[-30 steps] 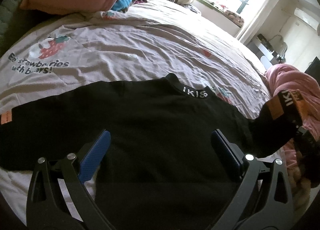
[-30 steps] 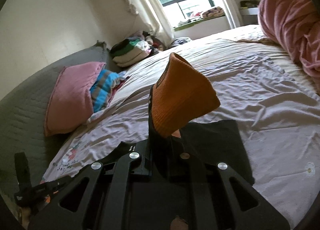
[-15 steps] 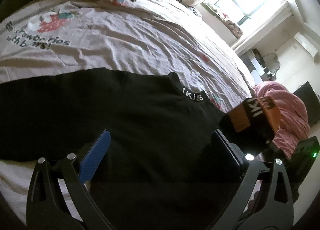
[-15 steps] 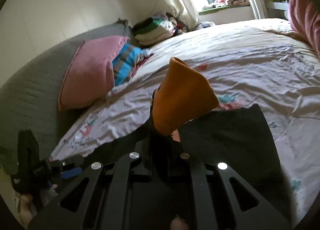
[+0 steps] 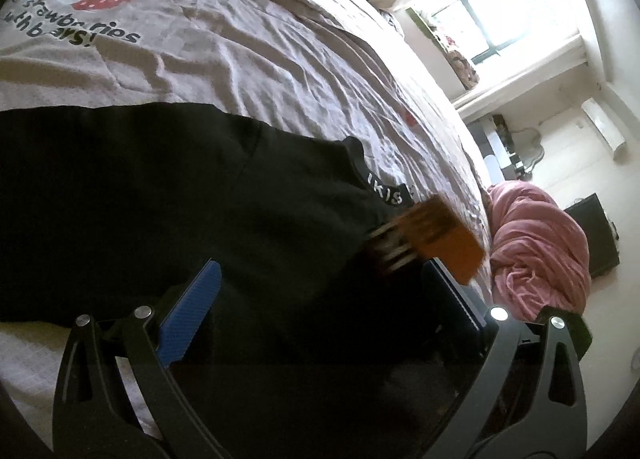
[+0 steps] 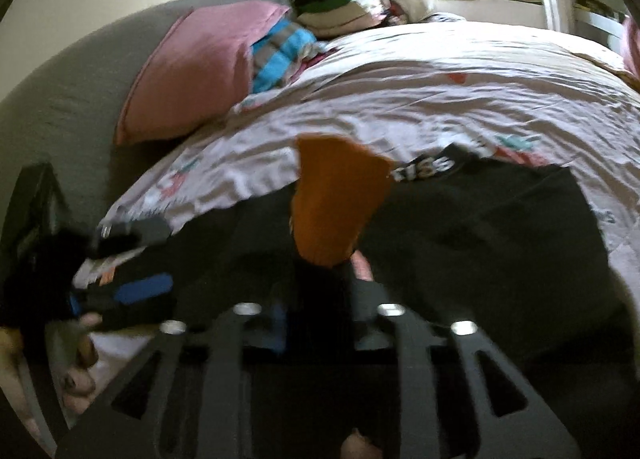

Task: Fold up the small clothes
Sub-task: 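Lift the sleeve with the right gripper and lay it across the shirt body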

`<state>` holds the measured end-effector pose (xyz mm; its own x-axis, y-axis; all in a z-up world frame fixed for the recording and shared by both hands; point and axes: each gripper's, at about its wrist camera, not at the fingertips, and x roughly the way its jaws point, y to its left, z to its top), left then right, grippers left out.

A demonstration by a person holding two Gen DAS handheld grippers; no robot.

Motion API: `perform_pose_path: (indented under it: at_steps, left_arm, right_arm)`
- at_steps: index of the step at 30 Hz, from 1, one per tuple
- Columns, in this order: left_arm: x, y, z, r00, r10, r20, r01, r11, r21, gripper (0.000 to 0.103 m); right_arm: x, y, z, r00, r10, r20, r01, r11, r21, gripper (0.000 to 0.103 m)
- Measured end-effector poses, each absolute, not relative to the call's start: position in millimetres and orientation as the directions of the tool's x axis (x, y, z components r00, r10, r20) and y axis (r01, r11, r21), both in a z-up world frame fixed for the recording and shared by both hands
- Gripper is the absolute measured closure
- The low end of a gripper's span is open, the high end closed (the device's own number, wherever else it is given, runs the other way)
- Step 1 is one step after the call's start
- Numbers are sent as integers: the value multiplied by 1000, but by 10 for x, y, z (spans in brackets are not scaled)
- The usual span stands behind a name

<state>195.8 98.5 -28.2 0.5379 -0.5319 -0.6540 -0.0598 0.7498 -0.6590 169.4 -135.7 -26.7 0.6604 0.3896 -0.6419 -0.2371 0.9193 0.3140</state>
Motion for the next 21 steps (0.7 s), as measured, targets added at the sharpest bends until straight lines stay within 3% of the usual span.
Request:
perform_pose_path:
  at_steps: [5, 10, 14, 21]
  left_arm:
    - [1972, 988, -324, 525, -550, -649, -57, 738, -672, 9]
    - [1974, 885, -387, 497, -562, -661, -32, 749, -662, 10]
    - [1972, 749, -450, 489, -541, -685, -18, 779, -627, 13]
    - [1950, 473, -599, 466, -442, -767, -10, 864, -504, 48]
  right_arm:
    - [1545, -1212, -256, 600, 487, -635, -340, 873, 349, 37]
    - [1447, -1468, -199, 622, 474, -624, -285, 879, 383, 36]
    - [1448, -1848, -167, 674, 382, -633, -175, 914, 366, 36]
    - [1435, -2420, -191, 721, 249, -647, -30, 944, 329, 36]
